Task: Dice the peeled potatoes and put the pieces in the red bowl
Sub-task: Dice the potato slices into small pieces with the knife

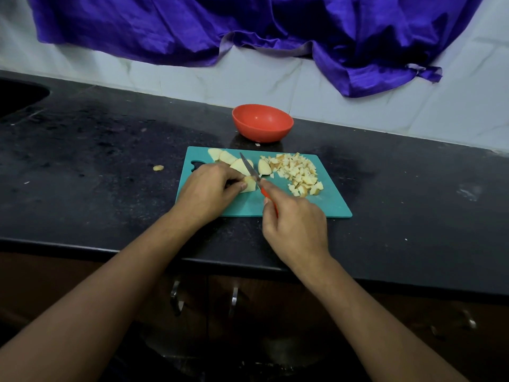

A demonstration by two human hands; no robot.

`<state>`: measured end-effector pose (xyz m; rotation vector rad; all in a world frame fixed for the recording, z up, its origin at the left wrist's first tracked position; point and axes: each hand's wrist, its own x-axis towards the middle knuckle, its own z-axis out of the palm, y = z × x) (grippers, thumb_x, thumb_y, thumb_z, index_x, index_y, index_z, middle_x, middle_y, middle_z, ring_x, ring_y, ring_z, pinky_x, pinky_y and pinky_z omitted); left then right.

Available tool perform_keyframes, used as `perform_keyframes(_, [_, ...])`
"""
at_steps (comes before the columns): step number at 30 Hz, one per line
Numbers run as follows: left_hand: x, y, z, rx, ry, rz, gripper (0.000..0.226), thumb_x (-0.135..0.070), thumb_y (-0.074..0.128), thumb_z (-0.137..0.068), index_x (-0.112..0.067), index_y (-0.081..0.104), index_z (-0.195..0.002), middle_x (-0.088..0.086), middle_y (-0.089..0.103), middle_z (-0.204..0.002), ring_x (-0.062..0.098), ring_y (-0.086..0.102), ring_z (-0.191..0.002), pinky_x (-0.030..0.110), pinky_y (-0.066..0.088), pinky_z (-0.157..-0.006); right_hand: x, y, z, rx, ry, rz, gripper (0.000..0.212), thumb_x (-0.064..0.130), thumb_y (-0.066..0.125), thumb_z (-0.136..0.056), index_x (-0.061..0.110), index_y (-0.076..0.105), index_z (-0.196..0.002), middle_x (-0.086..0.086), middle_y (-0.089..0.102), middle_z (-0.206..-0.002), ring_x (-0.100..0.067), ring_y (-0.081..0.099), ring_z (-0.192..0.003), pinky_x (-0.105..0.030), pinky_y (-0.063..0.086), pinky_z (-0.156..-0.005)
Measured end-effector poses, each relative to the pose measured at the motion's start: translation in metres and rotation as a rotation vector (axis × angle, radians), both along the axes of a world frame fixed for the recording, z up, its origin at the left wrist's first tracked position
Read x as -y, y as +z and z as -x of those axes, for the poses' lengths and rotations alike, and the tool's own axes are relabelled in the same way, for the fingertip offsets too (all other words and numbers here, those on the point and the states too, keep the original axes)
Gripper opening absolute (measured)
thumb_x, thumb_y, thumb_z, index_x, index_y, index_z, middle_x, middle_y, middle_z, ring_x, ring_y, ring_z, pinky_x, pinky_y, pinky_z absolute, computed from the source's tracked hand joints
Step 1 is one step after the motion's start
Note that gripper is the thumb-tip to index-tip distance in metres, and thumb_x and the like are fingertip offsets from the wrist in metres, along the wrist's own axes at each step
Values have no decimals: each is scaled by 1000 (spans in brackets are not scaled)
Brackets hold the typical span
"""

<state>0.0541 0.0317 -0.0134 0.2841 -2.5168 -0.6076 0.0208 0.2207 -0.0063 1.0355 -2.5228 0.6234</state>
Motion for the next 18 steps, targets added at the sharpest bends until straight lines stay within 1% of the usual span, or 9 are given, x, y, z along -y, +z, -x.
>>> perform_keyframes(7, [0,1,-1,7,-9,3,22,-29,70,-96,-19,78,-114,-2,73,-102,16,65,-91,36,50,-77,4,2,0,-4,-17,-2,44,31,48,-103,33,53,-147,7,57,-63,-12,52,-54,-33,46,-53])
perform_keyframes(11, [-1,2,-2,10,-10,-11,21,-28,70,-96,-20,78,-113,-3,73,-101,17,65,-91,37,51,-78,9,3,1,1,-30,-28,46,33,46,-103,36,50,-149,8,57,-65,-12,53,-57,-33,46,-55])
perform_keyframes(14, [-2,3,-3,18,-1,-26,21,-28,70,-96,-20,78,-113,-3,74,-104,16,65,-92,37,51,-80,1,1,-2,-3,-14,-69,45,32,46,-103,35,52,-148,7,60,-66,-12,54,-56,-34,49,-55])
perform_keyframes(18, [-3,4,-3,17,13,-32,21,-26,71,-95,-16,79,-111,-1,76,-104,19,68,-95,42,54,-87,-8,0,-3,-11,6,-157,43,33,45,-103,34,54,-146,8,63,-73,-10,53,-61,-30,41,-57])
